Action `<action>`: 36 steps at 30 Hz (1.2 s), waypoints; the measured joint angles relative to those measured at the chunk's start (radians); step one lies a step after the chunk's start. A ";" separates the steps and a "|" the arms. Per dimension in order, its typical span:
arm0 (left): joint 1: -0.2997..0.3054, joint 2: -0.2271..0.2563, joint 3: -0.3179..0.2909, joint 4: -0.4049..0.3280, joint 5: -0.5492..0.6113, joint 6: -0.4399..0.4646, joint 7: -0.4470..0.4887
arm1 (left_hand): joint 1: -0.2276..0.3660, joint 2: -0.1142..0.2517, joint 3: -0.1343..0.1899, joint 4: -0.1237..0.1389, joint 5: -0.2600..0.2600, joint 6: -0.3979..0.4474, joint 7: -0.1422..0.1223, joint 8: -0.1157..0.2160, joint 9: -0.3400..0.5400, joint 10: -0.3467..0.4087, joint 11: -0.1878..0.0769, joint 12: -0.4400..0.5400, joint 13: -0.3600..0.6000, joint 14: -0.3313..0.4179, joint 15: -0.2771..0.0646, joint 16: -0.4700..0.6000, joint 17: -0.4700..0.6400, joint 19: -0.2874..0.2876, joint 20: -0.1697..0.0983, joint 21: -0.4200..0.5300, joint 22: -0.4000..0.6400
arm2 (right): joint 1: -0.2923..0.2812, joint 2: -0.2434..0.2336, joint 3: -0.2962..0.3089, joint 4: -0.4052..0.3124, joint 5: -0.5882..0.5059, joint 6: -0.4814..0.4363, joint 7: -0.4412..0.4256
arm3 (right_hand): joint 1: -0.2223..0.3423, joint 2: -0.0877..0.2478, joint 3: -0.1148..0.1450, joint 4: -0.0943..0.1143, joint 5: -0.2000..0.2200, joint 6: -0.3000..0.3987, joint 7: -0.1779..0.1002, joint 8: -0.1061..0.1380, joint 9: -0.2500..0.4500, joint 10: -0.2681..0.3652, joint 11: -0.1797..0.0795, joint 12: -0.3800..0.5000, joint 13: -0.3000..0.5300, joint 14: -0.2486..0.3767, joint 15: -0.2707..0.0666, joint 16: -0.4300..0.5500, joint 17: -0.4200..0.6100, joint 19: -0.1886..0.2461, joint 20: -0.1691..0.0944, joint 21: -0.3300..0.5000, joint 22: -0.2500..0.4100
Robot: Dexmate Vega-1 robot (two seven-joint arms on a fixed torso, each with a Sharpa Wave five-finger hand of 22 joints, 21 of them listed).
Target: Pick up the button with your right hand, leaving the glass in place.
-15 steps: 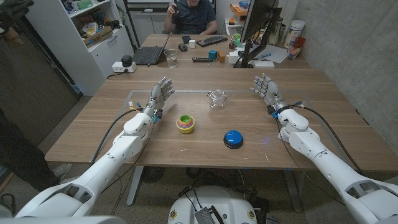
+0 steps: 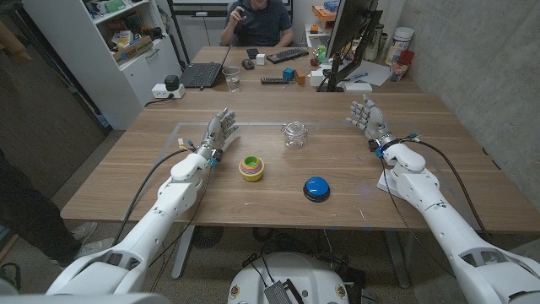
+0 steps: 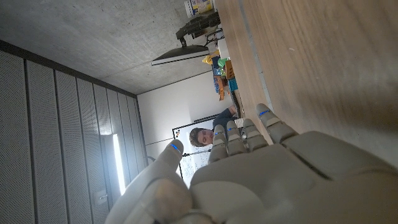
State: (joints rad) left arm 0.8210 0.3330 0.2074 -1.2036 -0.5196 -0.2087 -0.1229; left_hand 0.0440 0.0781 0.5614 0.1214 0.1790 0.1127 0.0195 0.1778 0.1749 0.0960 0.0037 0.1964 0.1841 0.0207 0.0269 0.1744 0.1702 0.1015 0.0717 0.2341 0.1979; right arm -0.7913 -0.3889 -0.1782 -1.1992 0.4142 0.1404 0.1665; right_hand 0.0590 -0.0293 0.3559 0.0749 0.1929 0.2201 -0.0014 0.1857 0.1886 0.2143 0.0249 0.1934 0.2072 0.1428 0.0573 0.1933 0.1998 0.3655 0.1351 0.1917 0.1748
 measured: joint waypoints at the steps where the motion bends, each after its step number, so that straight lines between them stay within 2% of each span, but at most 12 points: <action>1: 0.000 0.000 0.000 0.000 0.059 0.023 -0.029 | 0.000 0.000 0.000 0.000 0.000 0.000 0.000 0.000 0.000 0.000 0.000 0.000 0.000 0.000 0.000 0.000 0.000 0.000 0.000 0.000 0.000 | -0.052 0.036 0.079 -0.107 -0.001 -0.001 0.000 | 0.000 0.000 -0.003 -0.003 0.000 -0.001 -0.005 0.000 0.000 0.000 0.000 0.000 0.000 0.000 0.000 0.000 0.000 0.002 0.008 0.002 0.000; 5: 0.013 -0.022 -0.034 -0.017 0.059 0.023 -0.029 | 0.000 0.000 0.000 0.000 0.000 0.000 0.000 0.004 0.000 0.000 0.000 0.000 0.000 0.000 0.000 0.000 0.000 0.003 0.003 0.000 0.000 | -0.052 0.036 0.079 -0.107 -0.077 -0.031 -0.003 | 0.000 0.000 -0.004 -0.004 0.004 -0.002 -0.013 0.000 0.000 0.000 -0.015 0.000 0.000 0.000 0.000 0.000 -0.001 0.016 0.045 0.009 0.000; 8: 0.018 -0.028 -0.045 -0.025 0.059 0.023 -0.029 | 0.000 0.000 0.000 0.000 0.000 0.000 0.000 0.004 0.000 0.000 0.000 0.000 0.000 0.000 0.000 0.000 0.000 0.003 0.003 0.000 0.000 | -0.052 0.036 0.079 -0.107 -0.106 -0.041 -0.004 | 0.000 0.000 -0.004 -0.004 0.007 -0.009 -0.020 0.000 0.000 0.004 -0.018 0.000 0.000 0.000 0.000 0.000 -0.005 0.021 0.053 0.009 0.000; 9: 0.020 -0.030 -0.049 -0.027 0.112 0.047 -0.057 | 0.000 0.000 0.000 0.000 0.000 0.000 0.000 0.004 0.000 0.000 0.000 0.000 0.000 0.000 0.000 0.000 0.000 0.003 0.003 0.000 0.000 | -0.117 0.076 0.162 -0.236 -0.116 -0.042 -0.004 | 0.000 0.000 -0.004 -0.004 0.007 -0.009 -0.020 0.000 0.000 0.000 -0.021 0.000 0.000 0.000 0.000 0.000 -0.005 0.017 0.056 0.009 0.000; 10: 0.023 -0.034 -0.056 -0.032 0.118 0.048 -0.062 | 0.000 0.000 0.000 0.000 0.000 0.000 0.000 0.004 0.000 0.000 0.000 0.000 0.000 0.000 0.000 0.000 0.000 0.003 0.003 0.000 0.000 | -0.127 0.082 0.173 -0.253 -0.133 -0.045 -0.003 | 0.000 0.000 -0.004 -0.004 0.007 -0.009 -0.020 0.000 0.000 -0.002 -0.023 0.000 0.000 0.000 0.000 0.000 -0.005 0.018 0.064 0.009 0.000; 15: 0.030 -0.043 -0.071 -0.039 0.129 0.054 -0.071 | 0.000 0.000 0.000 0.000 0.000 0.005 -0.005 0.004 0.000 0.000 0.000 0.000 0.000 0.000 0.000 0.000 0.000 0.002 0.016 0.000 0.000 | -0.148 0.095 0.194 -0.288 -0.190 -0.046 -0.003 | 0.005 -0.005 -0.008 -0.008 0.007 -0.018 -0.029 0.000 0.000 -0.007 -0.029 0.000 0.000 -0.005 0.005 0.000 -0.005 0.012 0.073 0.009 0.000; 16: 0.032 -0.046 -0.076 -0.041 0.138 0.059 -0.079 | 0.000 0.000 0.000 0.000 0.000 0.005 -0.005 0.004 0.000 0.000 0.000 0.000 0.000 0.000 0.000 0.000 0.000 0.002 0.016 0.000 0.000 | -0.173 0.107 0.215 -0.332 -0.203 -0.046 -0.003 | 0.005 -0.005 -0.008 -0.008 0.007 -0.020 -0.031 0.000 0.000 -0.007 -0.029 0.000 0.000 -0.003 0.007 0.000 -0.005 0.011 0.074 0.009 0.000; 18: 0.033 -0.047 -0.079 -0.042 0.138 0.059 -0.079 | 0.000 0.000 0.000 0.000 0.000 0.005 -0.005 0.004 0.000 0.000 0.000 0.000 0.000 0.000 0.000 0.000 0.000 -0.001 0.019 0.000 0.000 | -0.173 0.107 0.215 -0.332 -0.220 -0.045 -0.005 | 0.006 -0.006 -0.010 -0.010 0.007 -0.020 -0.031 0.000 0.000 -0.013 -0.035 0.000 0.000 0.000 0.011 0.000 -0.005 0.011 0.074 0.009 0.000; 31: 0.043 -0.050 -0.112 -0.052 0.167 0.063 -0.088 | 0.000 0.000 0.000 0.000 0.000 0.005 -0.005 0.004 0.000 0.000 0.000 0.000 0.000 0.000 0.000 0.000 0.000 0.002 0.027 0.000 0.000 | -0.274 0.149 0.299 -0.498 -0.352 -0.020 -0.035 | 0.014 -0.013 -0.016 -0.017 0.007 -0.018 -0.044 0.000 0.000 -0.014 -0.047 0.000 0.000 0.000 0.011 0.000 -0.005 0.007 0.078 0.009 0.000; 33: 0.043 -0.049 -0.115 -0.054 0.170 0.063 -0.091 | 0.000 0.000 0.000 0.000 0.000 0.006 -0.006 0.004 0.000 -0.001 -0.001 0.000 0.000 0.000 0.000 0.000 0.000 0.002 0.027 0.000 0.000 | -0.301 0.160 0.319 -0.544 -0.373 -0.017 -0.040 | 0.016 -0.017 -0.017 -0.017 0.007 -0.018 -0.044 0.000 0.000 -0.014 -0.047 0.000 -0.001 0.000 0.011 0.000 -0.005 0.007 0.078 0.009 0.000; 35: 0.043 -0.049 -0.117 -0.054 0.170 0.063 -0.091 | 0.000 0.000 0.000 0.000 0.000 0.011 -0.011 0.004 0.000 -0.002 -0.002 0.000 0.000 0.000 0.000 0.000 0.000 0.000 0.029 0.000 0.000 | -0.301 0.160 0.319 -0.544 -0.397 -0.014 -0.042 | 0.011 -0.022 -0.019 -0.020 0.007 -0.018 -0.044 0.000 0.000 -0.014 -0.047 0.000 -0.003 -0.004 0.015 0.000 -0.005 0.007 0.078 0.009 0.000; 36: 0.044 -0.049 -0.119 -0.057 0.173 0.064 -0.091 | 0.000 0.000 0.000 0.000 0.000 0.011 -0.011 0.004 0.000 -0.002 -0.002 0.000 0.000 0.000 0.000 0.000 0.000 -0.003 0.031 0.000 0.000 | -0.324 0.165 0.333 -0.583 -0.399 -0.014 -0.042 | 0.011 -0.022 -0.019 -0.020 0.007 -0.018 -0.044 0.000 0.000 -0.014 -0.047 0.000 -0.003 -0.005 0.016 0.000 -0.005 0.007 0.078 0.009 0.000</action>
State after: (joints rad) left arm 0.8650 0.2842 0.0887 -1.2606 -0.3466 -0.1449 -0.2143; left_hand 0.0440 0.0781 0.5613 0.1213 0.1790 0.1235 0.0086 0.1816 0.1747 0.0940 0.0017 0.1964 0.1838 0.0207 0.0268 0.1744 0.1700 0.0989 0.1031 0.2341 0.1976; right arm -1.1154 -0.2243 0.1547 -1.7819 0.0150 0.1261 0.1246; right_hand 0.0704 -0.0512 0.3366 0.0553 0.1999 0.2018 -0.0450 0.1856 0.1883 0.1998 -0.0217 0.1934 0.2044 0.1375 0.0734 0.1933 0.1952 0.3724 0.2128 0.2011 0.1746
